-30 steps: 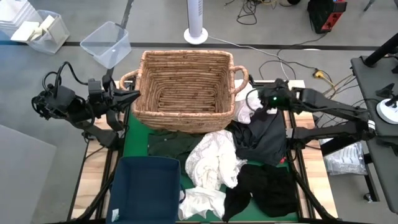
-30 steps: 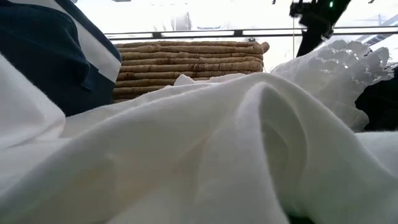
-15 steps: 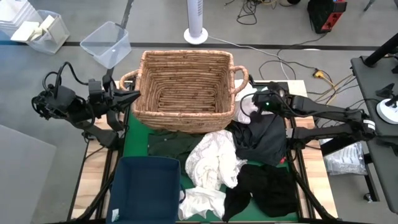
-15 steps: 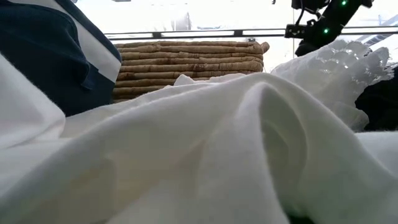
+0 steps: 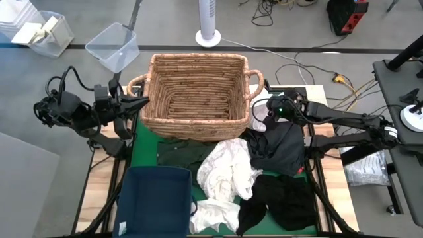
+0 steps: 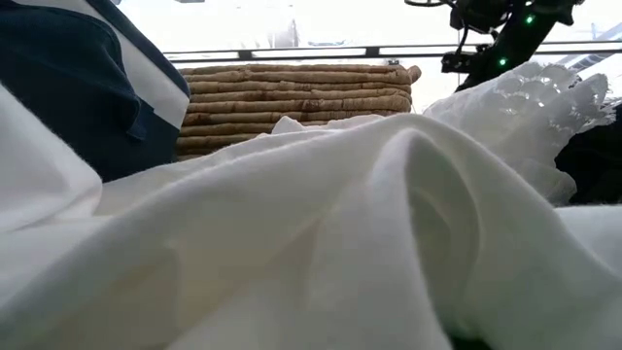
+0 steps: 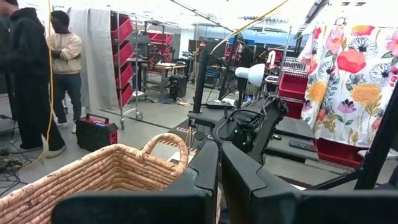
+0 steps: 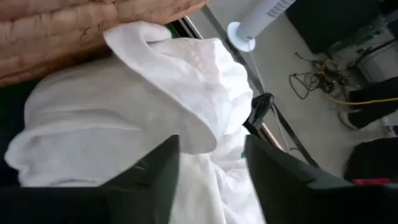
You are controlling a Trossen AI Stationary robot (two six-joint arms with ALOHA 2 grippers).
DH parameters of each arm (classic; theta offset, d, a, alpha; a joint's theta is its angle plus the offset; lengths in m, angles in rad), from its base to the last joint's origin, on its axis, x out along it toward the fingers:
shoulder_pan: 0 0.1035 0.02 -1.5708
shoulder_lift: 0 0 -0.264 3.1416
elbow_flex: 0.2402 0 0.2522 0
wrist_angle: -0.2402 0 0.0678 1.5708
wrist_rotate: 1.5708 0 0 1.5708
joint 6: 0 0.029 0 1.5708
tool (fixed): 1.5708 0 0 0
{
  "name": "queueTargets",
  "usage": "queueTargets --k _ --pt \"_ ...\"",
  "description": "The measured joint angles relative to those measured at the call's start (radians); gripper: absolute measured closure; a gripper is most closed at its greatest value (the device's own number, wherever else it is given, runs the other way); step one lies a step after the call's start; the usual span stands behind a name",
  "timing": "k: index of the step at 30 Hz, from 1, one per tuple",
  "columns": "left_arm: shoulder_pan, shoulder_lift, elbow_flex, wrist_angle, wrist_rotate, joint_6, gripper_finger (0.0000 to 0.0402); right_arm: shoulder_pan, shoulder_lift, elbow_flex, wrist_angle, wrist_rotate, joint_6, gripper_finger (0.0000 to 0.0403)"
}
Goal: Sort clothes
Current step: Put the top right white shirt into the laundry basket
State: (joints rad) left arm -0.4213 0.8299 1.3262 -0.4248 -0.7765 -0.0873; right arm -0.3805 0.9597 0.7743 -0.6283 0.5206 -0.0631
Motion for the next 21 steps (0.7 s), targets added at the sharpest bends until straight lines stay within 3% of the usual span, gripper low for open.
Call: queueTargets --k 3,7,13,21 --pt "0.000 0.000 0.000 -0.005 0.000 0.000 0.0401 0.000 -0.002 -0.027 0.051 -0.001 0.011 0.0178" --pt "0.000 0.000 0.000 -0.005 0.000 0.000 0.0401 0.000 -0.010 -0.076 0.149 -0.058 0.012 0.0158" --pt "0.000 0.000 -0.001 -0.005 0.000 -0.007 0.0401 -0.001 -0.012 -0.157 0.260 0.032 0.098 0.0174" --pt "0.000 0.000 -0.001 -0.005 0.000 -0.007 0.0401 -0.049 -0.015 -0.227 0.353 0.025 0.212 0.0191"
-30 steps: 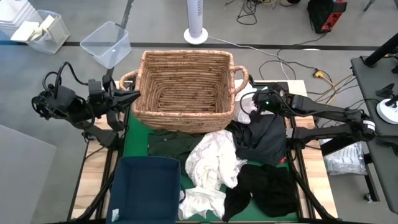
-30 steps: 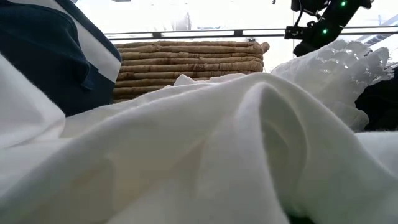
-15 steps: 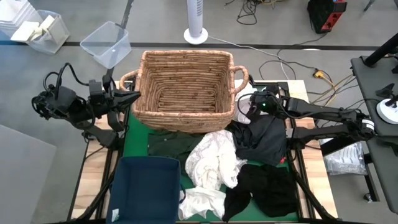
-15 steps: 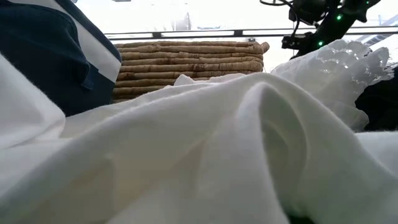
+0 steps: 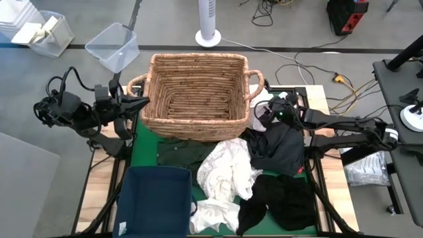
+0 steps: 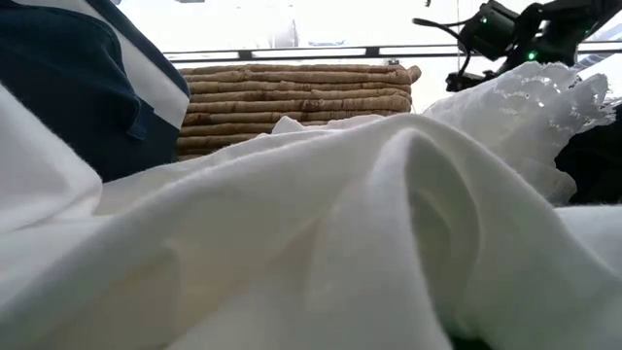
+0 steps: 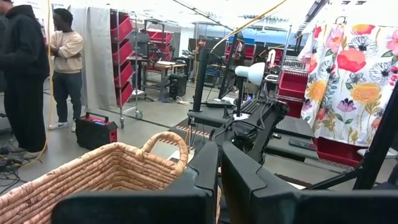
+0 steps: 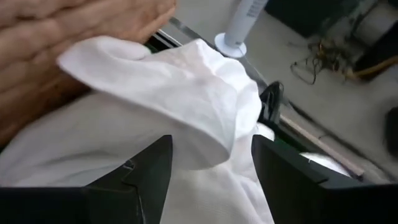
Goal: Sort clothes
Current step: Put the top right white shirt into the laundry basket
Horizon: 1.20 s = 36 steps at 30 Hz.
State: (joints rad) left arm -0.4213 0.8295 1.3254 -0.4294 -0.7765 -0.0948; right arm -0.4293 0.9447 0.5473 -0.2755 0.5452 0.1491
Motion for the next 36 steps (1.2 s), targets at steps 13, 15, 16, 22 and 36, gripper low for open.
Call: queueTargets --k 13,15,16,22,36 --pt "0.000 0.000 0.000 0.000 0.000 0.000 0.0401 -0.075 0.001 -0.071 0.132 -0.108 0.204 0.0263" --pt "0.000 0.000 0.000 0.000 0.000 0.000 0.0401 -0.076 0.001 -0.074 0.139 -0.108 0.207 0.0299" --pt "0.000 0.000 0.000 0.000 0.000 0.000 0.0401 -0.076 0.002 -0.074 0.140 -0.108 0.207 0.0320" --pt "0.000 0.002 0.000 0.000 0.000 0.006 0.0401 -0.081 0.000 -0.075 0.185 -0.164 0.209 0.0391" --pt "0.000 0.011 0.000 0.001 0.000 -0.013 0.0401 -0.080 -0.229 -0.004 0.142 -0.189 0.287 0.0394"
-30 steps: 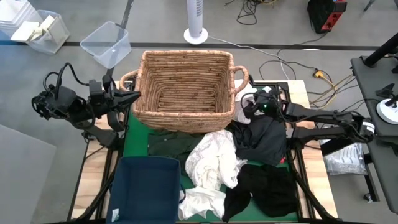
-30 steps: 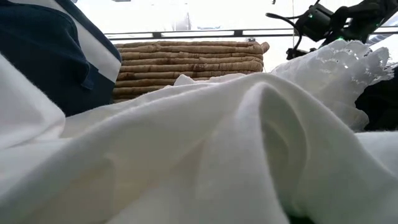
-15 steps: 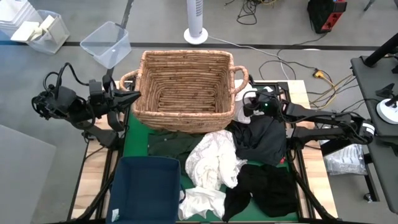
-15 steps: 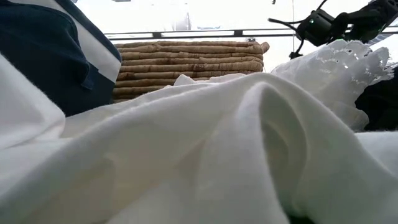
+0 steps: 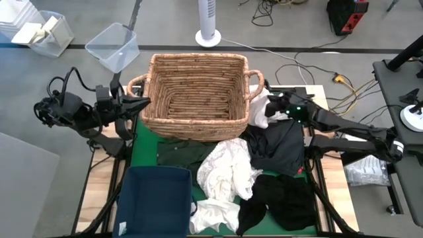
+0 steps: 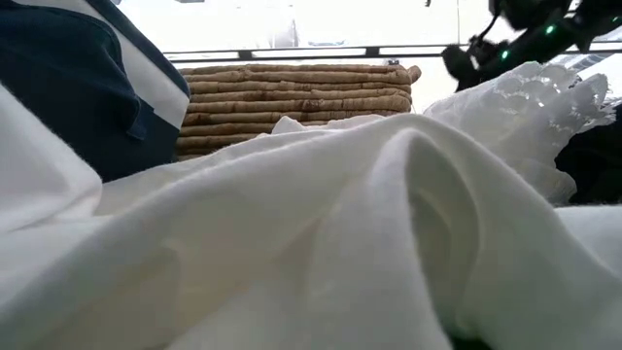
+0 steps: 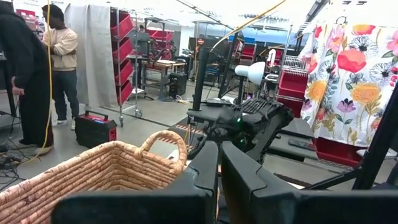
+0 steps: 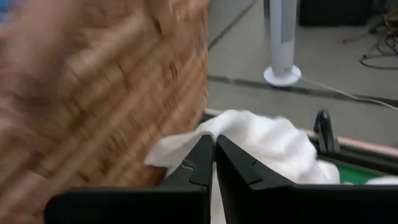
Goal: Sort clothes
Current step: Put the top right white shirt into the laundry basket
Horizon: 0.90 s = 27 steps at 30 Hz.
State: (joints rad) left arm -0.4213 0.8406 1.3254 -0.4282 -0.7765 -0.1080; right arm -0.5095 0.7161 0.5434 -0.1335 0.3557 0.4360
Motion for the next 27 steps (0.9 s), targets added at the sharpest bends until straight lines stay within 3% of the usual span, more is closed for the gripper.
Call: queueTargets --k 11,27 --pt "0.000 0.010 0.000 0.001 0.000 -0.006 0.0401 0.001 -0.165 0.165 -0.001 0.003 -0.020 0.0394" --pt "0.000 0.011 0.000 0.026 0.000 -0.006 0.0401 0.001 -0.053 0.564 0.005 0.003 -0.290 0.0394"
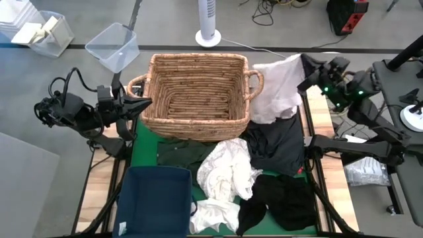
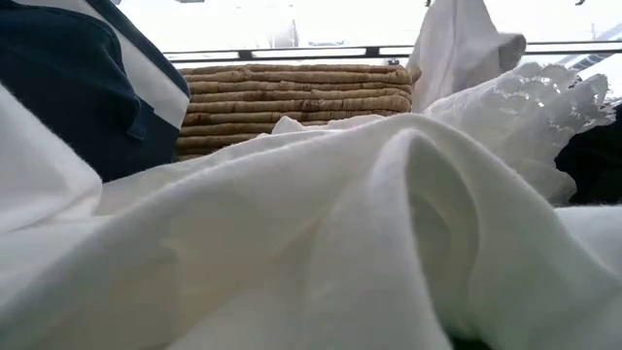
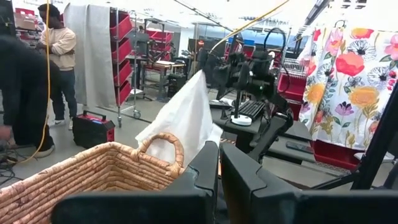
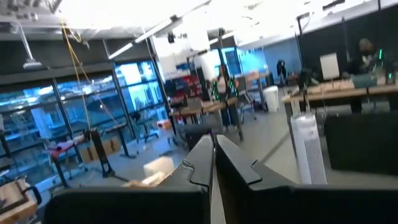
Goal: Sort clothes
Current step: Put the top right white shirt into the laundry basket, then put the white shirt into the laundry basket
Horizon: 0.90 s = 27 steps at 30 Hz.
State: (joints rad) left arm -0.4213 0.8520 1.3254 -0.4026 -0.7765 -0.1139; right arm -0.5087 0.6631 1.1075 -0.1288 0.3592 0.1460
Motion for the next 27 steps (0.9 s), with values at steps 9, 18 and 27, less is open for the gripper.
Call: queueTargets --k 9,18,27 --pt "0.000 0.015 0.000 0.004 0.000 0.000 0.0401 0.000 0.079 0.172 -0.030 -0.022 -0.029 0.0395" --pt "0.000 0.016 0.000 0.006 0.000 0.007 0.0401 0.000 0.143 0.238 -0.640 -0.098 -0.029 0.0394" --pt "0.000 0.016 0.000 0.006 0.000 0.027 0.0401 0.005 0.179 0.092 -0.874 -0.148 -0.034 0.0384"
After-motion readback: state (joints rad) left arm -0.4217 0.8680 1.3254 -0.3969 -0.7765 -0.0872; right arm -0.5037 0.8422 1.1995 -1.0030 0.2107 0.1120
